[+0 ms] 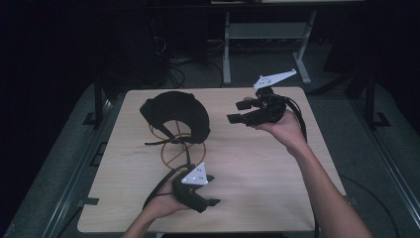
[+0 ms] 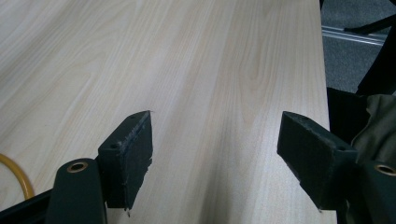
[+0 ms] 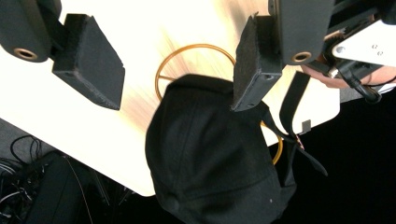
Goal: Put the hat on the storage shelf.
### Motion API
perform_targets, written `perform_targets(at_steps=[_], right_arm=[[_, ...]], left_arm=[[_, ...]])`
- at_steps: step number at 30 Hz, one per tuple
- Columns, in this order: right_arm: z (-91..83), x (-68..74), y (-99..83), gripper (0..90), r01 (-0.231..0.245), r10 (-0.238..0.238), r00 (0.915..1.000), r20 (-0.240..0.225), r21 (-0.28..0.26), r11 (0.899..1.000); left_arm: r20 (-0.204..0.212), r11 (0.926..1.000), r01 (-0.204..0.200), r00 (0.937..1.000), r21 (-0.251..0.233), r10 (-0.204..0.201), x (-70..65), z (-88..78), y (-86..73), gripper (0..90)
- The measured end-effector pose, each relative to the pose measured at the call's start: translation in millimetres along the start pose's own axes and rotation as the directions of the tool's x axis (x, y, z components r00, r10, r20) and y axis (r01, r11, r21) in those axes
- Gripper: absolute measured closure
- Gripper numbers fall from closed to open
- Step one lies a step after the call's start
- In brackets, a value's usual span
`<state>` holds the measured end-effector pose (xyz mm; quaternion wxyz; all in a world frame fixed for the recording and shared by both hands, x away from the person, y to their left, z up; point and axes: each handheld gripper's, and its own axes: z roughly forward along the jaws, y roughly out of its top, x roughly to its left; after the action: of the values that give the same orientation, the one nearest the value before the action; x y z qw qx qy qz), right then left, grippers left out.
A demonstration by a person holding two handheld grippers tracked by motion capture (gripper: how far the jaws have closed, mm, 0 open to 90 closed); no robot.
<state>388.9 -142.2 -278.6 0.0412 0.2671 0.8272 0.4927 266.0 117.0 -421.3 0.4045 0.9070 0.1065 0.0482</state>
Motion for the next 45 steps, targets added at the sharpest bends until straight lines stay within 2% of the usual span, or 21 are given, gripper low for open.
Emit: perform_targets(at_steps=[24, 45], right_arm=[[-29.7, -15.6, -42.8, 31.7, -0.052, 0.052, 0.9983, 0.027, -0.019, 0.998], [-46.9, -29.5, -89.9, 26.2, -0.125, 0.126, 0.9903, 0.059, -0.014, 0.992]], left_arm=[[-0.019, 1.0000, -0.006, 0.9998, 0.008, 0.006, -0.6, 1.0, 0.0, 26.3], [-0.024, 0.9996, 0.028, 0.9993, 0.005, -0.028, 1.3, 2.2, -3.4, 25.2]])
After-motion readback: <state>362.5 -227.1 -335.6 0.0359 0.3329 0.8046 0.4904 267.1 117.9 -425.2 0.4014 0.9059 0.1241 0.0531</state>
